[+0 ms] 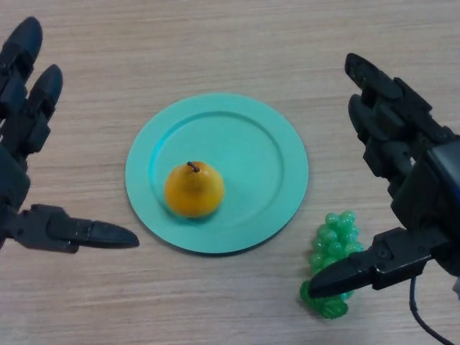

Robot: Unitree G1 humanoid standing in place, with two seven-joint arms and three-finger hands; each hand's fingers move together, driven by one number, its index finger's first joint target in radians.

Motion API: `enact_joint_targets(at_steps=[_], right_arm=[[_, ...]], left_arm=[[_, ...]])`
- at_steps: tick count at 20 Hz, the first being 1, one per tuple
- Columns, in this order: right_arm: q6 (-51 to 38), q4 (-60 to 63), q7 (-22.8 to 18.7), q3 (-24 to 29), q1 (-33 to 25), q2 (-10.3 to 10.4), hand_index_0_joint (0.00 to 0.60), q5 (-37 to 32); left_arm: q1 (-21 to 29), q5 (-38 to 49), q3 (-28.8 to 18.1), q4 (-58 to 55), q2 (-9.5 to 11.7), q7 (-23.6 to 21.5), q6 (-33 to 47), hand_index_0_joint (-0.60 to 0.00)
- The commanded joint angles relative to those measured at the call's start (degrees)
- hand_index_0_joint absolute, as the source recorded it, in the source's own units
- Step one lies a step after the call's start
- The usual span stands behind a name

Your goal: Pick up the yellow pear and place it on the plate

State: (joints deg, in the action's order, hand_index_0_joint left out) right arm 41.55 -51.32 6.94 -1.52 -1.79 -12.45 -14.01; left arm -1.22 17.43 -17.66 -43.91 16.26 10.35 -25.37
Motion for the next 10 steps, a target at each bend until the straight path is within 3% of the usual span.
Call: enact_joint_targets(at_steps=[1,6,10], right_arm=[[-8.8,-1.9,0.1,2.0,-0.6,-1.0,0.000,-2.0],[-6.3,-3.8,0.4,1.6,-1.7,-1.3,0.000,-2.3],[-6.1,-3.7,2.1,2.0,-1.4,-1.3,0.000,-1.2]], left_arm=[[0.8,2.1,-5.8,-5.6,1.7,1.4,6.0,0.000],[2.7,1.3,-5.2,-7.6,2.7,1.2,2.8,0.000],[3.0,-0.2,-2.8,-11.1,1.8,-0.4,1.2,0.000]])
